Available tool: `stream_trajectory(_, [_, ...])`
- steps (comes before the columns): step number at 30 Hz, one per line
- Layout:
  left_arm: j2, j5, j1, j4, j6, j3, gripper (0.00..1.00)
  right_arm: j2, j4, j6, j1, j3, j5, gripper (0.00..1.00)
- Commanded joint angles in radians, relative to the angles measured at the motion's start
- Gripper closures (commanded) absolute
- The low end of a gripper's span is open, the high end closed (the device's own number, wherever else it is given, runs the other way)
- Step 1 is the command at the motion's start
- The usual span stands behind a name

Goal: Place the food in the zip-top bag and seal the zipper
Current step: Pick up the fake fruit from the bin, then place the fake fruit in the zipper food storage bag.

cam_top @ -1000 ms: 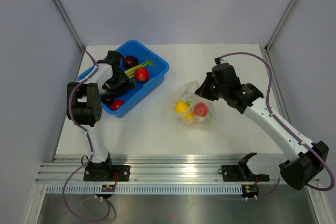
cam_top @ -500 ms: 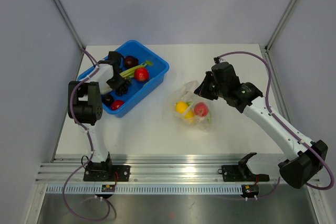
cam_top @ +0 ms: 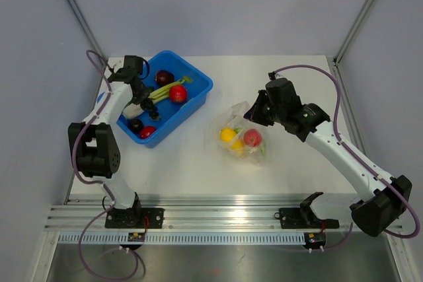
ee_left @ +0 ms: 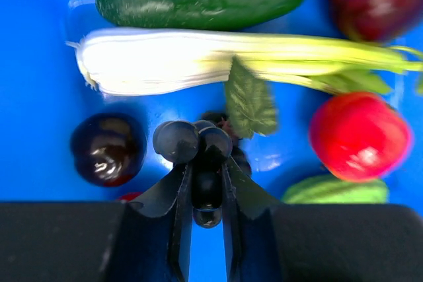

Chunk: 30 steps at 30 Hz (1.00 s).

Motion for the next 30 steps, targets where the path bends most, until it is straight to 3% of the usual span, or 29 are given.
stream_trajectory(1, [-0.099,0.02,-0.018,0.011,0.075,0.023,0.93,0.008,0.038,-0.001,0.007,0.043,-0.007,1.0])
stream_trajectory(7, [-0.199,0.09,-0.049,0.003,0.151,0.08,0.99,0.012,0.039,0.002,0.007,0.048,-0.007,1.0])
stream_trajectory(12, [-0.269,0.167,-0.063,-0.069,0.223,0.214,1.0,0.003,0.036,0.008,0.007,0.049,-0.007,1.0])
stream_trajectory(18, [-0.323,0.357,-0.098,-0.152,0.27,0.345,1.0,-0.014,0.038,0.017,0.007,0.045,-0.002,1.0])
stream_trajectory(21, [-0.337,0.521,-0.121,-0.158,0.257,0.376,1.0,-0.023,0.044,0.023,0.007,0.04,-0.004,1.0])
stream_trajectory(27, [-0.335,0.742,-0.308,-0.097,0.203,0.337,1.0,-0.032,0.052,0.028,0.007,0.042,-0.01,1.0])
stream_trajectory(30, [-0.323,0.764,-0.375,-0.021,0.151,0.27,1.0,-0.041,0.058,0.029,0.008,0.04,-0.039,1.0])
